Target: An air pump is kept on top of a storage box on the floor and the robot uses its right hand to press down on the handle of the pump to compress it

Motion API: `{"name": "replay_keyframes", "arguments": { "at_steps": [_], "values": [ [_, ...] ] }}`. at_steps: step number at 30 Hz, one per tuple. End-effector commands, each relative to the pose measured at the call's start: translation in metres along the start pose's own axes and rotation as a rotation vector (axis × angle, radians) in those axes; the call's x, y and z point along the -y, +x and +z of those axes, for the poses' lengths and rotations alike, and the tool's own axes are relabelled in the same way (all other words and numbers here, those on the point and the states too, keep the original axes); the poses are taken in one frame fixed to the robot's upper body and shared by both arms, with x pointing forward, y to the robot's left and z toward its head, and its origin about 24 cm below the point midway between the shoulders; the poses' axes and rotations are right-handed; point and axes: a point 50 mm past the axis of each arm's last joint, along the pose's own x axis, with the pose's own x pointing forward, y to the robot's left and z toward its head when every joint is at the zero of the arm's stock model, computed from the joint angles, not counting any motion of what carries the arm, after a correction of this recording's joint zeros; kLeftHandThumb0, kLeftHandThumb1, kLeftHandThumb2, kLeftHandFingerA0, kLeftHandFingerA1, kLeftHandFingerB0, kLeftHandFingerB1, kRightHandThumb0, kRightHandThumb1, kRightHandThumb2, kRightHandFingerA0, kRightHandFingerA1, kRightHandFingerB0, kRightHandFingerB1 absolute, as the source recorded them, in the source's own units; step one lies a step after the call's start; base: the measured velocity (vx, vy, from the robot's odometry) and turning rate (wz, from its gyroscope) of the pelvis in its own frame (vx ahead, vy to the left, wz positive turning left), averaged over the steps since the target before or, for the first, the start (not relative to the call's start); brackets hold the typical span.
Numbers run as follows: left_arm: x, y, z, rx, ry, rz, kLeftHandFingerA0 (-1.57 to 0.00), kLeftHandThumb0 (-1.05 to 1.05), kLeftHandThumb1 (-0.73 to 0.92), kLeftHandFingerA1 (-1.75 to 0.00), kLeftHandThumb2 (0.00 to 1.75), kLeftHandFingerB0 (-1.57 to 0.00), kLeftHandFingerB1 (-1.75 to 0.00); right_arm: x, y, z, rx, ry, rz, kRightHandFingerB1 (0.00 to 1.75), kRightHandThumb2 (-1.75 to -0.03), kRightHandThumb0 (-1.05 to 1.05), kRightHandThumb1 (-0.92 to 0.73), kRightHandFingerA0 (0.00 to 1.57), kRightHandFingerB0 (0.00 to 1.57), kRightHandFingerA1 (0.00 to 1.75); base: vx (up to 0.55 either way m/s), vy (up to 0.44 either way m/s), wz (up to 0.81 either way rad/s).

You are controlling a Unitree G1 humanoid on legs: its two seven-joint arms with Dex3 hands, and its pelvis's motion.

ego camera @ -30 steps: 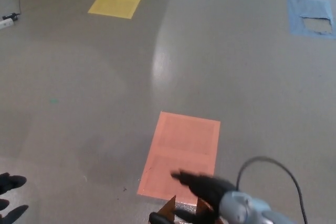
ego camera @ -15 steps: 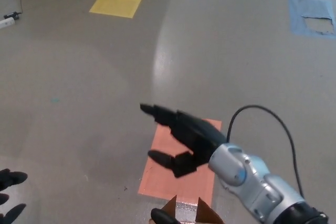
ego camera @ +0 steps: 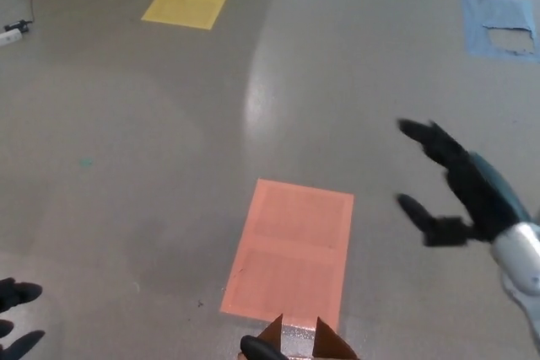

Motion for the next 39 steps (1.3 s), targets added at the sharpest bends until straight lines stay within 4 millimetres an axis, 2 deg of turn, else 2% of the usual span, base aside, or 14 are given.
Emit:
{"name": "replay_keyframes", "arguments": {
  "at_steps": [1,9,13,14,15,16,17,18,20,25,39],
  "values": [
    [-0.007,-0.002,-0.007,-0.044,-0.004,0.011,-0.08,-0.27,0.58,-0.50,1.08,-0.08,-0.49,-0.006,-0.035,-0.083,-0.345,0.166,-0.194,0.29,-0.63,-0.54,-0.77,0.23,0.17,0.33,0.00,0.000,0.00],
    [-0.014,0.000,-0.001,-0.028,-0.021,0.039,-0.10,-0.26,0.58,-0.51,1.07,-0.09,-0.50,-0.011,-0.041,-0.107,-0.537,0.186,-0.161,0.29,-0.63,-0.55,-0.76,0.21,0.18,0.31,0.00,0.000,0.00],
    [-0.015,0.000,-0.001,-0.029,-0.015,0.036,-0.10,-0.26,0.58,-0.51,1.07,-0.09,-0.50,-0.017,-0.052,-0.120,-0.648,0.202,-0.123,0.28,-0.64,-0.58,-0.78,0.21,0.18,0.31,0.00,0.000,0.00],
    [-0.015,0.000,-0.001,-0.025,-0.005,0.035,-0.09,-0.26,0.58,-0.51,1.07,-0.09,-0.50,-0.020,-0.058,-0.127,-0.701,0.218,-0.096,0.46,-1.07,-0.33,-0.57,0.00,0.00,0.47,0.00,0.000,0.00],
    [-0.017,0.000,0.001,-0.022,0.005,0.034,-0.09,-0.26,0.58,-0.51,1.07,-0.09,-0.50,-0.020,-0.062,-0.131,-0.734,0.212,-0.066,0.46,-1.09,-0.33,-0.58,0.00,0.00,0.47,0.00,0.000,0.00],
    [-0.018,0.001,0.002,-0.018,0.011,0.035,-0.09,-0.26,0.58,-0.51,1.07,-0.09,-0.50,-0.020,-0.063,-0.133,-0.756,0.199,-0.041,0.31,-0.97,-0.65,-0.68,0.03,0.03,0.34,0.00,0.000,0.00],
    [-0.019,0.001,0.003,-0.016,0.015,0.036,-0.09,-0.26,0.58,-0.51,1.07,-0.09,-0.50,-0.020,-0.064,-0.134,-0.773,0.190,-0.020,0.31,-0.97,-0.65,-0.68,0.03,0.03,0.34,0.00,0.000,0.00],
    [-0.022,0.002,0.006,-0.015,0.010,0.044,-0.10,-0.26,0.58,-0.51,1.07,-0.10,-0.50,-0.021,-0.065,-0.136,-0.795,0.161,0.045,0.21,-0.99,-0.72,-0.75,0.05,0.05,0.26,0.00,0.000,0.00],
    [-0.025,0.004,0.010,-0.011,0.005,0.051,-0.09,-0.26,0.58,-0.51,1.07,-0.09,-0.50,-0.020,-0.064,-0.135,-0.801,0.145,0.089,0.22,-1.00,-0.72,-0.75,0.05,0.05,0.29,0.00,0.000,0.00],
    [-0.033,0.008,0.021,0.007,0.008,0.080,-0.10,-0.26,0.57,-0.51,1.07,-0.09,-0.50,-0.017,-0.049,-0.125,-0.760,0.084,0.131,0.17,-1.07,-0.77,-0.82,0.05,0.05,0.23,0.00,0.000,0.00],
    [-0.022,0.004,0.007,-0.014,-0.013,0.071,-0.07,-0.26,0.60,-0.50,1.08,-0.06,-0.48,-0.020,-0.058,-0.131,-0.768,0.078,0.160,0.16,-1.11,-0.75,-0.86,0.03,0.02,0.24,0.00,0.000,0.00]
  ]
}}
